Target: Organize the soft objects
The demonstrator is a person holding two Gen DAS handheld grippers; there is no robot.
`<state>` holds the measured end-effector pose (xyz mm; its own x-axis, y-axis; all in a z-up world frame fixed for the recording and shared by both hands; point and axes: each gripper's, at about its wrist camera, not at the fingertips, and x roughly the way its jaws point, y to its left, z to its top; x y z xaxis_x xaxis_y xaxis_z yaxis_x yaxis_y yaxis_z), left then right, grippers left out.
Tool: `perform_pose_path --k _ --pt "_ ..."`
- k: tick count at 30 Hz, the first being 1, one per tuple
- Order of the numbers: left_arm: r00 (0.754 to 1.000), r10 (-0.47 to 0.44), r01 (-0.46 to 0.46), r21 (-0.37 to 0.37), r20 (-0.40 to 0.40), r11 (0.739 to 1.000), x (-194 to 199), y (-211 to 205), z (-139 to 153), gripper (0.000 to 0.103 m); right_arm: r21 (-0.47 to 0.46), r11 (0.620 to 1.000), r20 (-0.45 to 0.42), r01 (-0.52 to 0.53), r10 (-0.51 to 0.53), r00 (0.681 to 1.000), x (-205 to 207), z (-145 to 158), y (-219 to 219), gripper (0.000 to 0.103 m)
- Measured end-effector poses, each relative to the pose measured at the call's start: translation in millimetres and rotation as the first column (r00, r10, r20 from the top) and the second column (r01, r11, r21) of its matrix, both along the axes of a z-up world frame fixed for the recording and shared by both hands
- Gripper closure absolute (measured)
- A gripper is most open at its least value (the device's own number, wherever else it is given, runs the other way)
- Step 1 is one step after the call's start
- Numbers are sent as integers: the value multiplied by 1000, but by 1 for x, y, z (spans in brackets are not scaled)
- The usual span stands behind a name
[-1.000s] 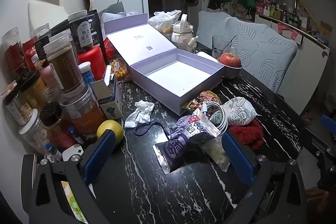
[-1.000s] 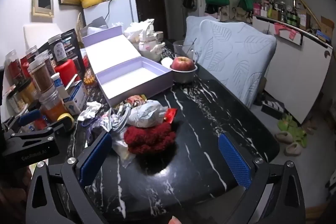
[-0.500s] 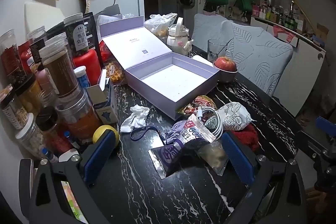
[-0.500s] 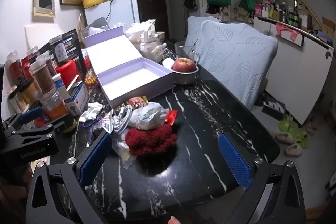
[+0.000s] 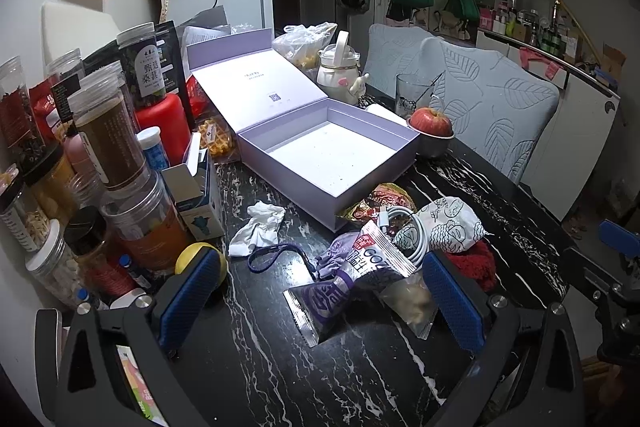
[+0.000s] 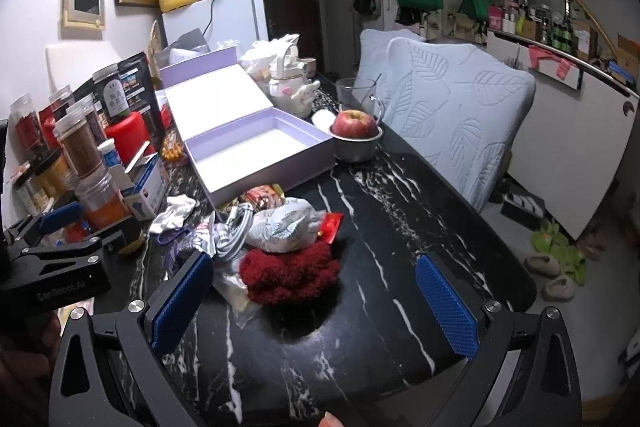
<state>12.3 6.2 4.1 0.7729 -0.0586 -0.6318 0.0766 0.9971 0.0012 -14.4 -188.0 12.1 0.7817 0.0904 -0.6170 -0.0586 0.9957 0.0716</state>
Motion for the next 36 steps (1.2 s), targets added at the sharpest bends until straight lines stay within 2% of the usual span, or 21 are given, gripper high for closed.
perform_pose_path --k 22,36 --pt "1000 -24 24 -14 6 1000 -3 1 4 0 -4 1000 -4 6 -6 1000 8 -2 3 0" --pt "999 -33 33 -14 24 999 -14 -2 9 0 -2 1000 4 13 -13 1000 -3 0 1 0"
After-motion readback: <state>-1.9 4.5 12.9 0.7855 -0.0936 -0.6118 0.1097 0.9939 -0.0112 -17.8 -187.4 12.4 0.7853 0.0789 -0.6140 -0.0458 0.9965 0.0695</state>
